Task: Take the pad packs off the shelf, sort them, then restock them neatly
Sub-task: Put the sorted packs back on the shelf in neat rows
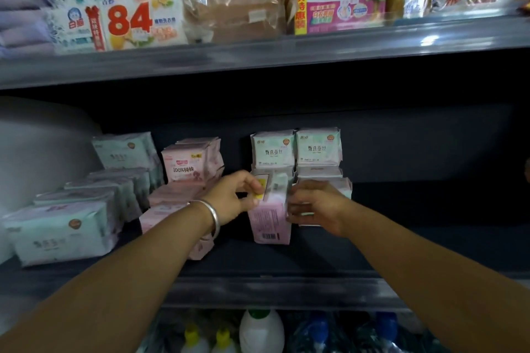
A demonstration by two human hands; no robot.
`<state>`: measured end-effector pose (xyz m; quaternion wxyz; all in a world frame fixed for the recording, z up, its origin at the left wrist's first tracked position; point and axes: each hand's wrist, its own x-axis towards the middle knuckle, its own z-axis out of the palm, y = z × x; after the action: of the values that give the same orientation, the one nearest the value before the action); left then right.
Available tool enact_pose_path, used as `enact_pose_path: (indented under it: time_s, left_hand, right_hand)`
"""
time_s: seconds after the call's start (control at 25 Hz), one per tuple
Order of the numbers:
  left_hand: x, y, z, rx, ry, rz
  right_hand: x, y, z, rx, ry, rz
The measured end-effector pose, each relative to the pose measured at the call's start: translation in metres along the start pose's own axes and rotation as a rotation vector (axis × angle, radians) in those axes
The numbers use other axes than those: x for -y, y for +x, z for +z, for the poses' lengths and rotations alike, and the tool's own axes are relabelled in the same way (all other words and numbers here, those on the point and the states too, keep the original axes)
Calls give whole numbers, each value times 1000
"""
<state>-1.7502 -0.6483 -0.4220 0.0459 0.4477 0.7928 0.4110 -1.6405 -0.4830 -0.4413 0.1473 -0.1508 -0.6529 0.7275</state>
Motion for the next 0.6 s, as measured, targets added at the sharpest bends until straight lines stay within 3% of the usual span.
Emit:
enact_pose_path:
  time_s: [0.16,0.36,0.48,0.6]
  left_hand:
    - [-1,9,16,-65,-34,-40]
    - [9,30,25,-295,-167,-237]
    - [13,37,27,-265,-341,-353]
    - [13,39,27,-235,-369,-376]
  right_hand:
    - [2,3,16,-109,-178,54]
    - [14,19,25,-146,-523,28]
    - [15,31,37,-201,-794,-1]
    - [12,35,49,-287,-924,-10]
